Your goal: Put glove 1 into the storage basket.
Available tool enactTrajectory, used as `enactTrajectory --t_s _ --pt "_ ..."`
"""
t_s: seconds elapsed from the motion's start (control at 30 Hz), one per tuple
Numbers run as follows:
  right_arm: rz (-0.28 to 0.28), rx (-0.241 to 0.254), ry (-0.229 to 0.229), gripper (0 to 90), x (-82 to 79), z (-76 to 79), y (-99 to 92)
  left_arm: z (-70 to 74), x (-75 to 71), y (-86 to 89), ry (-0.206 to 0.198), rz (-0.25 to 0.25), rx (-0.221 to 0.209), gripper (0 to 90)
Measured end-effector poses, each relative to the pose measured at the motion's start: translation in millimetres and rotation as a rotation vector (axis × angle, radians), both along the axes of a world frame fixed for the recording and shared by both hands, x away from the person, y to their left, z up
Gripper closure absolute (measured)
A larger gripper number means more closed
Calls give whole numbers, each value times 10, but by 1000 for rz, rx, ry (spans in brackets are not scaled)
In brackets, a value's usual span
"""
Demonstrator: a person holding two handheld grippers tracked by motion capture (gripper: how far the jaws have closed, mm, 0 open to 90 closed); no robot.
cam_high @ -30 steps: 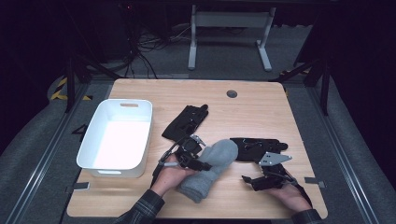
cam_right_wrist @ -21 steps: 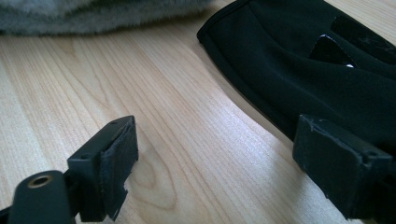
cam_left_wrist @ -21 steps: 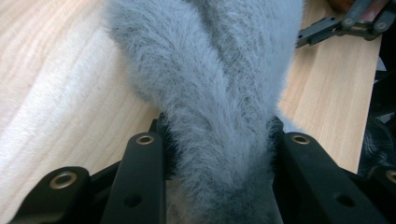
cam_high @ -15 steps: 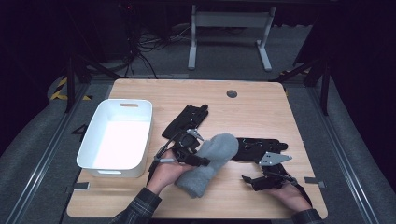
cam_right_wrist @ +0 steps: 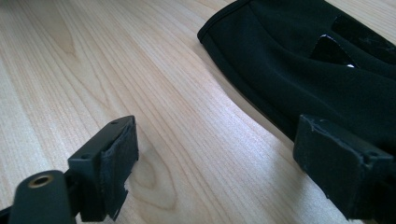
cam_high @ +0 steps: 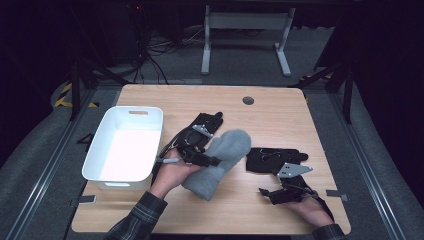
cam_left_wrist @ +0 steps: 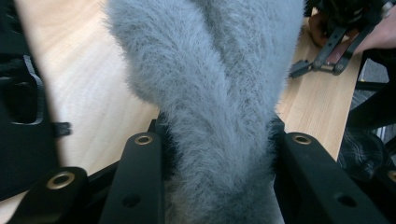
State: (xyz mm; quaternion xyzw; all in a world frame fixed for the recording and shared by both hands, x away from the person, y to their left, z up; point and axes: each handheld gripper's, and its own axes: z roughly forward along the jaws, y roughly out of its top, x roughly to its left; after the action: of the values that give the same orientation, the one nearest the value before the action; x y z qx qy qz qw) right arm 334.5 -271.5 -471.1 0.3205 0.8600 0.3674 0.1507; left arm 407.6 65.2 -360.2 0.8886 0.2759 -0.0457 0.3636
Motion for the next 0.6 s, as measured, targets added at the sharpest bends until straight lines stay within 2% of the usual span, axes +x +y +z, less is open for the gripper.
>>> enactTrajectory --t_s 0.3,0.6 --pt "1 -1 -1 146 1 -1 0 269 100 264 -25 50 18 644" --pt "1 0 0 145 0 0 0 485 193 654 -43 122 34 644"
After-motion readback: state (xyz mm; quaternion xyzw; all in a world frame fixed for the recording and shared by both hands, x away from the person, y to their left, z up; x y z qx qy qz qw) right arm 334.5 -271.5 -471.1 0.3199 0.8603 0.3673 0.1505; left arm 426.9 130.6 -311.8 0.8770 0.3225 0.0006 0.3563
